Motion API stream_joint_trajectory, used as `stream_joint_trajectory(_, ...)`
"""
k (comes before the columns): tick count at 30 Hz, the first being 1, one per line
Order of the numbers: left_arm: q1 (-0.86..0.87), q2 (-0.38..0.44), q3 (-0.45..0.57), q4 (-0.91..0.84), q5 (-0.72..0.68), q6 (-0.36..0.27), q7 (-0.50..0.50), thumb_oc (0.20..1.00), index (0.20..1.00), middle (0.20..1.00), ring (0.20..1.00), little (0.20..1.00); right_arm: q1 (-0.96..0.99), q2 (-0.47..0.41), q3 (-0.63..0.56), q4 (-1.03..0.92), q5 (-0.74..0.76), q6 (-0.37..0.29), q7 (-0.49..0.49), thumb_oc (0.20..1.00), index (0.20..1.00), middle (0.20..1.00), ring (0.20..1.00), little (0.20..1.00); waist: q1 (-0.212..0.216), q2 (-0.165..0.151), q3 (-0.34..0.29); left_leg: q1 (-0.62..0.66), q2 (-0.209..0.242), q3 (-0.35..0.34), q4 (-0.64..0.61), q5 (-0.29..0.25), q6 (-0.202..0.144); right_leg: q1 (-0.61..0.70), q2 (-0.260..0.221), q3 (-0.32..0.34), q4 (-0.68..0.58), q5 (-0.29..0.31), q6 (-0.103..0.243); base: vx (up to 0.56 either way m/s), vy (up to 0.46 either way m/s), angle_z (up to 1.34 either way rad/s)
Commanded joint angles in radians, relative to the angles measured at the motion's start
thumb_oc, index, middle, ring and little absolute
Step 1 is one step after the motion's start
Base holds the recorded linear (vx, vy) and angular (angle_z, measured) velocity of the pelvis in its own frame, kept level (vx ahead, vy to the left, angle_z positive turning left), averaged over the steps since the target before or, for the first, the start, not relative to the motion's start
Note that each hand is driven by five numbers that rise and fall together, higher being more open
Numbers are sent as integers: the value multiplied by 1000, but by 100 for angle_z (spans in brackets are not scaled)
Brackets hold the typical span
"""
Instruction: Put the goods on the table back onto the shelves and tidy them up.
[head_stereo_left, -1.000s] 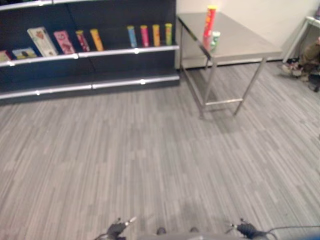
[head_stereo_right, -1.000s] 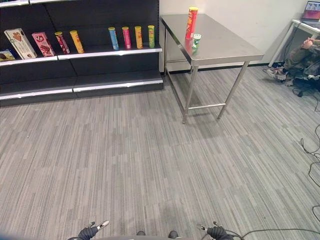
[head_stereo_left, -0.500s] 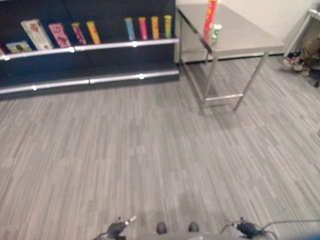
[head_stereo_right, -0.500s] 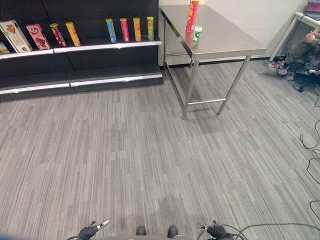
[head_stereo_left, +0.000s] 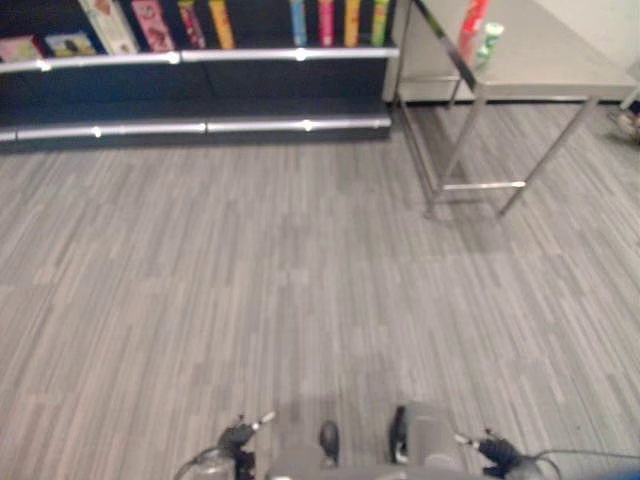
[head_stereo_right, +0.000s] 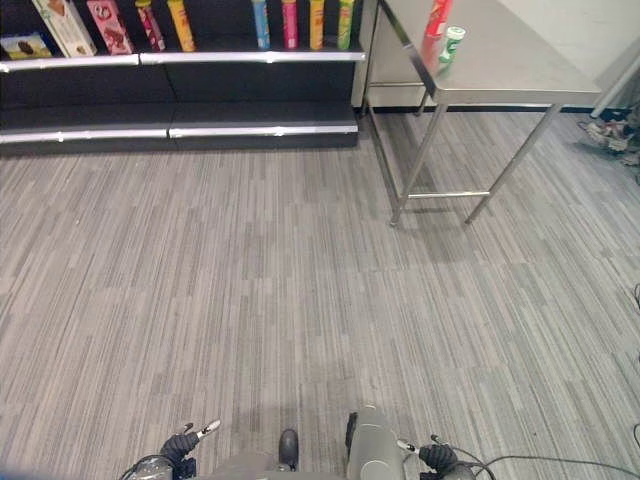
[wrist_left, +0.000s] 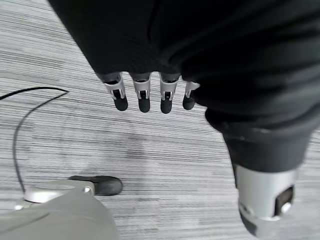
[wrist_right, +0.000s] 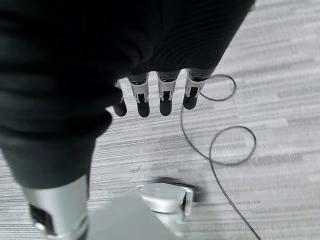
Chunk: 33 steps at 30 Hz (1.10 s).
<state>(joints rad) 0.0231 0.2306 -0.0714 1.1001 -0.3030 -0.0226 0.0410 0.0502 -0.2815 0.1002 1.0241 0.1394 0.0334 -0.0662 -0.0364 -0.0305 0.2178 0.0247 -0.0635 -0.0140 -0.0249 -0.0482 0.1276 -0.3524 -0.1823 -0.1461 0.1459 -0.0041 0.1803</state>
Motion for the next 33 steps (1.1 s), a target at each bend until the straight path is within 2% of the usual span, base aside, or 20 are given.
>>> stream_joint_trajectory(1, -10, 11, 9, -20, -32, -26, 0, 1000, 1000, 1000, 1000, 1000, 5, -25, -20, -28, 28, -5, 5, 1000, 1000, 1000, 1000, 1000, -63, 4, 18, 251, 53, -25, -62, -171, -154, 32, -3, 11, -200, 175, 48, 672, -161, 25)
stream_joint_trajectory(5, 4, 5, 2, -18, -16, -28, -13, 1000, 1000, 1000, 1000, 1000, 58, -29, -34, -40, 16, -5, 21, 1000, 1000, 1000, 1000, 1000, -87, 2, -1, 347, 73, -66, -46, -204, -183, 19, -4, -20, -188, 210, 57, 547, -182, 41)
stream_joint_trajectory(7, 7, 3, 3, -22, -19, -30, -17, 1000, 1000, 1000, 1000, 1000, 53, -34, -25, -39, 7, -3, 27, 1000, 1000, 1000, 1000, 1000, -91, 2, -6, 358, 83, -74, -24, -180, -190, 23, -1, -25, -158, 236, 47, 490, -263, 81)
stream_joint_trajectory(8, 3, 0, -10, -37, -24, -24, -25, 1000, 1000, 1000, 1000, 1000, 37, -52, -15, -31, -9, -1, 27, 1000, 1000, 1000, 1000, 1000, -91, 27, -30, 256, 127, -61, 220, 10, -259, 94, 45, -45, -159, 197, 5, 794, -589, 86)
stream_joint_trajectory(9, -6, 8, -19, -71, -36, -20, -21, 1000, 1000, 1000, 1000, 1000, 8, -74, -6, -64, 32, -14, 9, 1000, 1000, 1000, 1000, 1000, -74, 6, -9, 31, 154, 0, 642, 198, -281, 197, 78, -53, -195, 139, -70, 966, -697, 97)
stream_joint_trajectory(10, -4, 10, -22, -81, -38, -18, -23, 1000, 1000, 1000, 1000, 1000, 0, -80, 1, -79, 42, -15, 5, 1000, 1000, 1000, 1000, 1000, -63, 1, -1, -9, 180, 46, 720, 195, -248, 244, 99, -45, -214, 117, -94, 531, -435, 77)
stream_joint_trajectory(11, -4, 10, -21, -81, -38, -18, -23, 1000, 1000, 1000, 1000, 1000, 0, -80, 1, -79, 42, -15, 5, 1000, 1000, 1000, 1000, 1000, -64, -1, -2, -11, 177, 45, 718, 197, -248, 242, 96, -46, -214, 117, -94, 266, -190, 62)
stream_joint_trajectory(13, -19, 9, -24, -76, -42, -15, -16, 1000, 1000, 1000, 1000, 1000, -33, -89, 7, -78, 56, -16, -10, 1000, 1000, 1000, 1000, 1000, -39, -22, 19, -127, 186, 111, 819, 117, -223, 291, 102, -29, -233, 85, -107, 339, -149, -46)
stream_joint_trajectory(14, -21, 4, -20, -84, -57, -21, -12, 1000, 1000, 1000, 1000, 1000, -42, -87, 14, -85, 63, -18, -8, 1000, 1000, 1000, 1000, 1000, -12, -21, 22, -201, 172, 133, 716, 59, -210, 331, 114, -7, -233, 54, -100, 550, -76, -85)
stream_joint_trajectory(16, -18, -1, -21, -85, -62, -21, -11, 1000, 1000, 1000, 1000, 1000, -48, -84, 21, -91, 63, -21, -7, 1000, 1000, 1000, 1000, 1000, 10, -21, 21, -245, 164, 151, 553, 43, -200, 367, 117, 9, -233, 23, -91, 386, 9, -44)
stream_joint_trajectory(17, -18, -1, -21, -85, -62, -21, -11, 1000, 1000, 1000, 1000, 1000, -48, -83, 21, -91, 63, -21, -7, 1000, 1000, 1000, 1000, 1000, 9, -24, 19, -246, 160, 152, 547, 48, -199, 365, 113, 9, -233, 23, -91, 255, 38, -53)
stream_joint_trajectory(18, -11, -2, -20, -84, -61, -29, -8, 1000, 1000, 1000, 1000, 1000, -45, -82, 26, -92, 65, -24, -9, 1000, 1000, 1000, 1000, 1000, 18, -20, 18, -270, 153, 155, 405, 63, -199, 385, 118, 12, -233, 2, -86, 488, 85, -72)
stream_joint_trajectory(19, -1, -4, -25, -93, -57, -22, -14, 1000, 1000, 1000, 1000, 1000, -32, -75, 26, -102, 63, -27, -8, 1000, 1000, 1000, 1000, 1000, 40, 2, 12, -255, 152, 152, 169, 128, -209, 444, 143, 14, -233, -35, -82, 640, 103, -60)
stream_joint_trajectory(20, 1, -4, -23, -91, -56, -23, -14, 1000, 1000, 1000, 1000, 1000, -30, -73, 25, -102, 62, -31, -9, 1000, 1000, 1000, 1000, 1000, 46, 10, 7, -265, 146, 153, 109, 167, -216, 457, 160, 20, -233, -45, -85, 468, 83, -51)
stream_joint_trajectory(21, 1, -4, -23, -91, -56, -23, -14, 1000, 1000, 1000, 1000, 1000, -29, -73, 25, -102, 62, -31, -9, 1000, 1000, 1000, 1000, 1000, 47, 8, 9, -259, 144, 154, 103, 170, -216, 460, 158, 20, -233, -46, -85, 478, 87, -57)
stream_joint_trajectory(22, 6, -5, -15, -71, -49, -22, -16, 1000, 1000, 1000, 1000, 1000, -26, -62, 26, -91, 56, -33, -11, 1000, 1000, 1000, 1000, 1000, 67, 14, 11, -288, 133, 140, 5, 222, -238, 515, 183, 47, -233, -83, -95, 488, 113, -58)
stream_joint_trajectory(25, 25, 0, -1, -46, -49, -21, -17, 1000, 1000, 1000, 1000, 1000, -21, -52, 30, -68, 40, -28, -5, 1000, 1000, 1000, 1000, 1000, 97, 10, 9, -315, 132, 83, -31, 264, -260, 583, 190, 108, -233, -122, -101, 538, 159, -70)
stream_joint_trajectory(26, 34, 1, 6, -32, -45, -19, -21, 1000, 1000, 1000, 1000, 1000, -21, -50, 31, -57, 36, -28, 0, 1000, 1000, 1000, 1000, 1000, 102, 12, -5, -301, 137, 80, -52, 260, -250, 594, 192, 122, -233, -129, -97, 447, 183, -44)
stream_joint_trajectory(29, 45, 12, 31, -15, -51, -20, -14, 1000, 1000, 1000, 1000, 1000, -15, -30, 32, -40, 24, -29, 10, 1000, 1000, 1000, 1000, 1000, 120, -11, -28, -256, 129, 113, -46, 263, -225, 594, 144, 133, -141, -126, -64, 362, 200, -92)
stream_joint_trajectory(33, 45, 12, 31, -15, -51, -20, -14, 1000, 1000, 1000, 1000, 1000, -15, -30, 31, -39, 24, -29, 10, 1000, 1000, 1000, 1000, 1000, 121, -10, -30, -259, 132, 113, -46, 264, -225, 591, 146, 135, -141, -124, -65, 34, 19, -28)
